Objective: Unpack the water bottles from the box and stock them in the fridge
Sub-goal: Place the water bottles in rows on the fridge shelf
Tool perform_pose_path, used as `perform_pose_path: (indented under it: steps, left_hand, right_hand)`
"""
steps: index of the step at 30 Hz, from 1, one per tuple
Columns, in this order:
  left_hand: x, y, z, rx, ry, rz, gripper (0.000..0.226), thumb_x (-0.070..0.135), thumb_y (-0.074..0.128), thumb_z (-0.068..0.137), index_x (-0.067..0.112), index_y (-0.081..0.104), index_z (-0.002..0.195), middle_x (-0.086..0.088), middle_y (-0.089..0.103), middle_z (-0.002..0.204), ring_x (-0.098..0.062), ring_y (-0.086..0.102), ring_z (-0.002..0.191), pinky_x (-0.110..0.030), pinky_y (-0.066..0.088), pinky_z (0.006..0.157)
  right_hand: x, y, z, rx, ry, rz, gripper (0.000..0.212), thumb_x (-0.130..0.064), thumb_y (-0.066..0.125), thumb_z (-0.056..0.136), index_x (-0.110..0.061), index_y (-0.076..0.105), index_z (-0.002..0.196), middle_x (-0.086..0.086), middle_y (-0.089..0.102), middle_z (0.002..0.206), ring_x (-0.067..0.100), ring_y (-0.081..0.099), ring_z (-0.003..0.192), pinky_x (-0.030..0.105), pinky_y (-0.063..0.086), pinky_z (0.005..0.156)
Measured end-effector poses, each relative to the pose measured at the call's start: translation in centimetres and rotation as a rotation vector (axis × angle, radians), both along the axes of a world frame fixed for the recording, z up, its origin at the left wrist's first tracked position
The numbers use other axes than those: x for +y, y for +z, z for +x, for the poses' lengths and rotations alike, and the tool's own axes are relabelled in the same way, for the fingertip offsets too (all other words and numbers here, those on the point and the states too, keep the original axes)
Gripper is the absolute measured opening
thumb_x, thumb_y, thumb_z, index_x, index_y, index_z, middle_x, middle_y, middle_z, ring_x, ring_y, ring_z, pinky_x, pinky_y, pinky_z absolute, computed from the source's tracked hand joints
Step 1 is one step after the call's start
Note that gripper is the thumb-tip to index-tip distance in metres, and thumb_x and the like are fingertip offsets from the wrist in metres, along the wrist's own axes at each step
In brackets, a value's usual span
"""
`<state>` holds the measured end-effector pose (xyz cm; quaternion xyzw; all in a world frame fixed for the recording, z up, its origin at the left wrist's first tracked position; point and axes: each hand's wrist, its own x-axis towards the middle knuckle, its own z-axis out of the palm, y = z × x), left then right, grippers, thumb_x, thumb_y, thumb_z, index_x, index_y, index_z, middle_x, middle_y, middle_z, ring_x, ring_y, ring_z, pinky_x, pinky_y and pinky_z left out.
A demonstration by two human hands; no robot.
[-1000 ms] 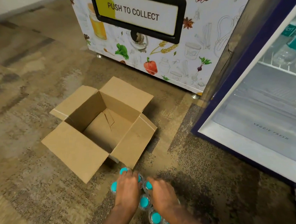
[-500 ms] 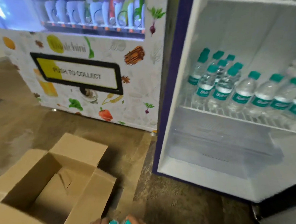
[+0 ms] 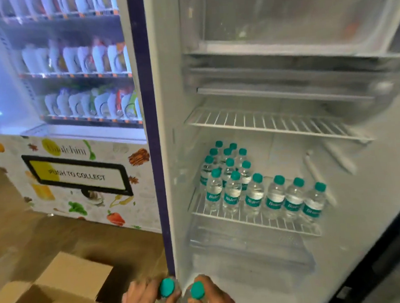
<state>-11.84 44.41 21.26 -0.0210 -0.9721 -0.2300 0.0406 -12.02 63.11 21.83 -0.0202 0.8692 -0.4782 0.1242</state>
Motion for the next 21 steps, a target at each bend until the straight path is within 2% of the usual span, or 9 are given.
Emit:
perform_pose_path:
  steps: [1,3,5,7,9,11,14,17,21]
  left_hand:
    - [1.5,1.3,-0.2,0.063,0.042,-0.010,0.060,0.069,0.051,0.078,0.016,0.076,0.090,-0.003,0.069,0.084,-0.014,0.057,0.074,-0.019,0.045,0.070]
    - [3.0,4.0,-1.4,0.287,0.048,0.044,0.066,0.080,0.040,0.088,0.023,0.076,0.089,0.009,0.062,0.081,-0.005,0.042,0.078,-0.011,0.030,0.078]
    - [3.7,7.2,-3.4,0.412,0.042,0.060,0.068,0.080,0.034,0.093,0.026,0.074,0.102,0.016,0.055,0.098,-0.001,0.042,0.093,-0.017,0.032,0.078]
    - [4.2,9.7,-5.0,0.491,0.012,0.189,0.057,0.076,0.043,0.092,0.030,0.070,0.111,0.017,0.053,0.121,0.000,0.042,0.119,-0.032,0.040,0.092]
    - [4.9,11.8,-6.5,0.566,-0.020,0.247,0.044,0.069,0.053,0.093,0.033,0.066,0.115,0.014,0.045,0.150,-0.003,0.026,0.149,-0.044,0.031,0.113]
    - [5.3,13.6,-8.4,0.603,-0.037,0.292,0.041,0.060,0.062,0.096,0.026,0.069,0.117,0.006,0.029,0.168,-0.008,0.006,0.159,-0.042,0.019,0.121]
    - [5.4,15.8,-10.5,0.683,-0.042,0.352,0.043,0.047,0.065,0.092,0.013,0.070,0.119,-0.002,0.022,0.171,-0.016,0.002,0.161,-0.043,0.017,0.122]
    - [5.2,17.5,-11.6,0.784,-0.052,0.340,0.035,0.040,0.068,0.092,0.013,0.071,0.114,-0.002,0.024,0.170,-0.019,0.003,0.161,-0.052,0.021,0.123]
    - [4.0,19.0,-12.4,0.783,-0.056,0.361,0.026,0.036,0.071,0.094,0.016,0.071,0.110,-0.001,0.026,0.170,-0.023,0.005,0.161,-0.071,0.022,0.120]
  right_hand:
    - [0.9,0.5,-0.8,0.092,-0.008,0.009,0.045,-0.050,0.053,0.093,-0.046,0.041,0.136,-0.005,0.060,0.128,0.015,0.060,0.116,0.018,0.042,0.101]
    - [2.5,3.0,-2.1,0.186,-0.077,-0.022,0.042,-0.062,0.056,0.082,-0.067,0.042,0.121,-0.014,0.065,0.112,0.008,0.066,0.100,0.015,0.047,0.090]
    - [3.7,4.5,-3.0,0.308,-0.138,-0.098,0.041,-0.085,0.051,0.065,-0.080,0.037,0.104,-0.017,0.067,0.092,0.007,0.068,0.085,0.021,0.053,0.081]
    - [5.1,6.7,-3.8,0.352,-0.181,-0.149,0.053,-0.096,0.041,0.059,-0.068,0.046,0.105,-0.016,0.069,0.090,0.002,0.066,0.082,0.028,0.056,0.078]
    - [6.0,9.3,-4.3,0.362,-0.205,-0.178,0.043,-0.076,0.055,0.074,-0.049,0.056,0.107,-0.012,0.069,0.091,0.000,0.066,0.081,0.035,0.057,0.078]
    - [6.7,11.1,-4.9,0.365,-0.219,-0.181,0.023,-0.046,0.064,0.087,-0.041,0.058,0.108,-0.011,0.069,0.091,0.001,0.066,0.081,0.038,0.057,0.078]
    - [7.3,12.7,-5.7,0.421,-0.217,-0.133,0.018,-0.034,0.066,0.091,-0.040,0.058,0.106,-0.017,0.068,0.092,0.000,0.065,0.083,0.031,0.056,0.078]
    - [7.8,14.4,-6.3,0.456,-0.246,-0.156,0.016,-0.024,0.066,0.092,-0.035,0.061,0.103,-0.018,0.070,0.094,0.001,0.066,0.090,0.024,0.054,0.079]
    - [8.8,16.3,-7.5,0.474,-0.335,-0.241,0.011,-0.024,0.064,0.093,-0.030,0.064,0.102,-0.013,0.072,0.096,0.007,0.069,0.092,0.037,0.055,0.084]
